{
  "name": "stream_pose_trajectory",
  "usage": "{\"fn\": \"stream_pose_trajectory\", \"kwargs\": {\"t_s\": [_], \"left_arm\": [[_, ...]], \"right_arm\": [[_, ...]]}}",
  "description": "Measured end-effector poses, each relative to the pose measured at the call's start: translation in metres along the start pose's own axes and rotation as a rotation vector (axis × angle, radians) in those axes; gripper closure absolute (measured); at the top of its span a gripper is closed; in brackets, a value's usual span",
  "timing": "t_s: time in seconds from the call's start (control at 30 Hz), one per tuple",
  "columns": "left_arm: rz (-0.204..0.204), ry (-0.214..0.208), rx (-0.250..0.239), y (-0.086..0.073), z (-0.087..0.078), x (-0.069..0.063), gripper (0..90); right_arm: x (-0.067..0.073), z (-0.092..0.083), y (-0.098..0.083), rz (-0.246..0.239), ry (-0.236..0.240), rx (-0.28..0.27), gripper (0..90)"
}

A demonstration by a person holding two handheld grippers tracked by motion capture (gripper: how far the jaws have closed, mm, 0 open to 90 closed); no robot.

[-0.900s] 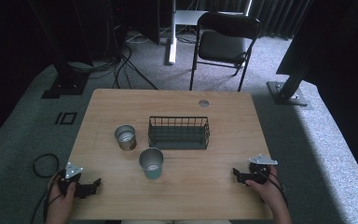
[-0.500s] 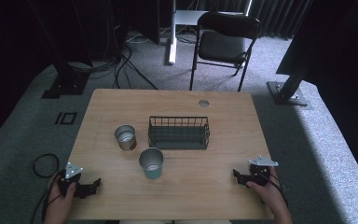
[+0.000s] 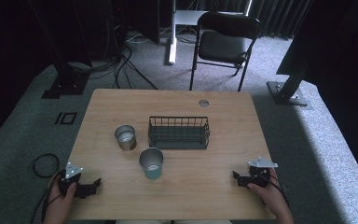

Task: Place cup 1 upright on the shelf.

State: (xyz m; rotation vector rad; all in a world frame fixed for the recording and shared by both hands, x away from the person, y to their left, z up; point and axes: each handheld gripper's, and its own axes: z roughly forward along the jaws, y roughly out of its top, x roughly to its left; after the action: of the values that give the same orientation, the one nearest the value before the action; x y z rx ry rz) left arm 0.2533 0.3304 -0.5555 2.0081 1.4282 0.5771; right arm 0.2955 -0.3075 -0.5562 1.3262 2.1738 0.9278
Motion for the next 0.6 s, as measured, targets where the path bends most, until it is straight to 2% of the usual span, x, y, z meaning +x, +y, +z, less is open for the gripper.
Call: {"fn": "stream_pose_trajectory", "kwargs": {"t_s": [0.03,0.33,0.5,0.6], "left_arm": [[0.001,0.0,0.0,0.0,0.0,0.0,1.3],[0.001,0.0,0.001,0.0,0.0,0.0,1.3],[0.001,0.0,0.001,0.0,0.0,0.0,1.3],[0.001,0.0,0.001,0.0,0.0,0.0,1.3]], "right_arm": [[0.001,-0.001,0.001,-0.019,-0.007,-0.007,12.4],[0.004,-0.006,0.009,-0.007,0.045,-0.059,12.4],[0.012,-0.009,0.017,-0.066,0.068,-0.064,12.4],[0.014,-0.009,0.019,-0.076,0.07,-0.075,12.8]]}}
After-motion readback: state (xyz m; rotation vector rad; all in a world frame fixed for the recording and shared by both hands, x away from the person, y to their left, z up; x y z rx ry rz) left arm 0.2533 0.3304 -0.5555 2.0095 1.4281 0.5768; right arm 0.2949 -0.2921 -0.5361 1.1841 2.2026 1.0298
